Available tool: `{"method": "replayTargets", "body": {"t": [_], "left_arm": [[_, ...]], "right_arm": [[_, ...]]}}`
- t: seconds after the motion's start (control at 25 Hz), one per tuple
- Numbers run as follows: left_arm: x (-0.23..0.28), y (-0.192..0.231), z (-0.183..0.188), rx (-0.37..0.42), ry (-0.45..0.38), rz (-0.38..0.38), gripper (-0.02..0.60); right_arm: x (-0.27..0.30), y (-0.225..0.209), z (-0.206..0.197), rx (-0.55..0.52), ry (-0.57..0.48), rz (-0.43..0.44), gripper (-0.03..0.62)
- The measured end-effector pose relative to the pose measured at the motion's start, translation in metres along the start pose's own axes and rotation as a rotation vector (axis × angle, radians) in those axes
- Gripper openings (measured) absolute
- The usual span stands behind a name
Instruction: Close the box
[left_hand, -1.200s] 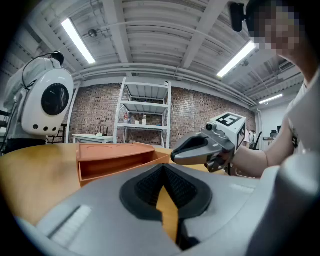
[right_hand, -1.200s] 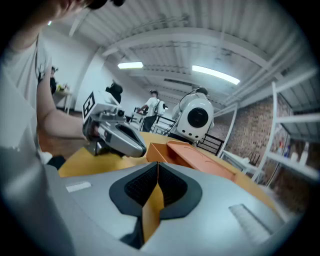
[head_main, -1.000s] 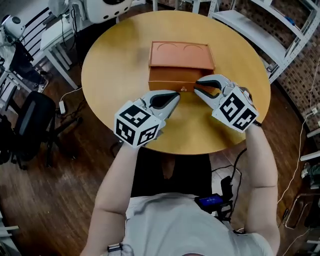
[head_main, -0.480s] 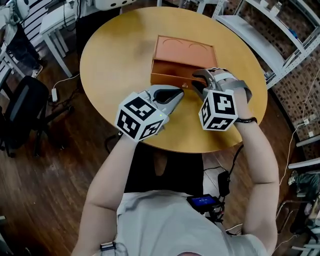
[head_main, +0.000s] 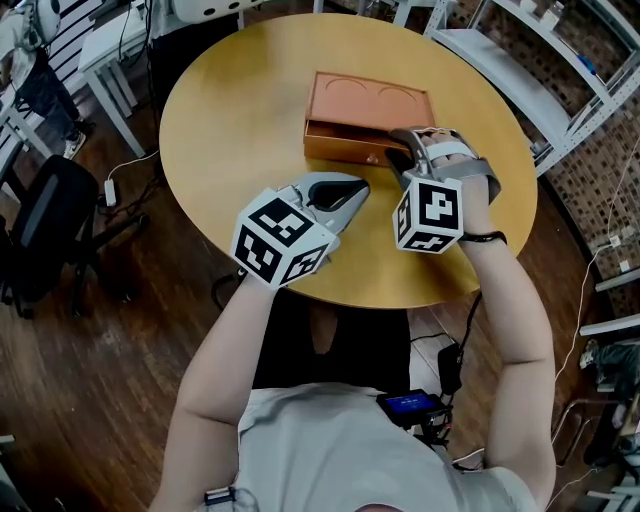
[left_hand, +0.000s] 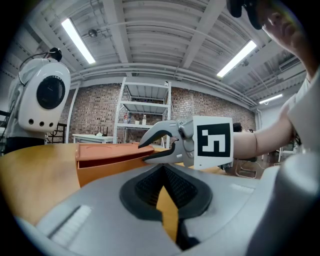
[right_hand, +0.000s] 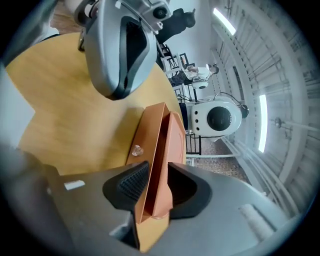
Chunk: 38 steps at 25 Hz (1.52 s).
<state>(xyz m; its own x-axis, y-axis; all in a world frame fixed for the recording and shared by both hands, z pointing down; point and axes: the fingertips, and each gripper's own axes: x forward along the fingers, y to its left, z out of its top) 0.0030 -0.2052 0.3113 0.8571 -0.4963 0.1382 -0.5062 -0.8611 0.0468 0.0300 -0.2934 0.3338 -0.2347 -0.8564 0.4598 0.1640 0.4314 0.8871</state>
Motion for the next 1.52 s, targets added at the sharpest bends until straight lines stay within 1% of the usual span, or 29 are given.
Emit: {"method": "replayTargets", "body": {"t": [0.16,0.32,0.76,0.84,0.88,0.96,1.08,1.16,1.2,1.28,1.44,1.52], "left_arm": [[-0.001,0.0,0.0,0.001,-0.001,-0.002,0.0],[0.0,0.0,0.001,0.002,-0.002,-0.002,0.0],[-0.001,0.0,-0.001,0.003,-0.001,-0.002,0.0],[-0.001,-0.001,-0.002,0.003,-0.001,-0.003,0.0],[-0.001,0.0,-0.002,0.003,-0.001,-0.003,0.0],[-0.002,0.001,-0.002,0.003,-0.001,-0.003,0.0],[-0.003,0.001,-0.001,0.002,-0.001,-0.002,0.0],[-0.002,0.001,0.0,0.002,-0.002,-0.003,0.0],[-0.002,0.001,0.0,0.002,-0.002,-0.004,0.0],[-0.003,0.001,0.0,0.003,-0.001,-0.004,0.0],[-0.004,0.002,0.0,0.001,-0.004,-0.004,0.0],[-0.002,0.002,0.001,0.0,-0.003,-0.005,0.0]], "right_arm": [[0.013,-0.007,-0.005,-0.038,0.025,-0.053,0.12],[0.022,-0.014,-0.009,-0.086,0.043,-0.118,0.152],[0.027,-0.018,-0.011,-0.074,0.053,-0.145,0.158],[0.02,-0.022,-0.013,-0.048,0.042,-0.16,0.149],[0.015,-0.025,-0.012,-0.016,0.024,-0.162,0.147],[0.001,-0.032,-0.01,0.09,-0.037,-0.153,0.138],[-0.03,-0.043,-0.003,0.302,-0.191,-0.128,0.066],[-0.051,-0.049,0.0,0.415,-0.286,-0.127,0.018],[-0.059,-0.05,0.003,0.465,-0.328,-0.117,0.012],[-0.071,-0.045,0.012,0.579,-0.415,-0.06,0.002],[-0.085,-0.026,0.027,0.847,-0.579,0.107,0.002],[-0.089,-0.021,0.029,0.954,-0.639,0.158,0.002]]}}
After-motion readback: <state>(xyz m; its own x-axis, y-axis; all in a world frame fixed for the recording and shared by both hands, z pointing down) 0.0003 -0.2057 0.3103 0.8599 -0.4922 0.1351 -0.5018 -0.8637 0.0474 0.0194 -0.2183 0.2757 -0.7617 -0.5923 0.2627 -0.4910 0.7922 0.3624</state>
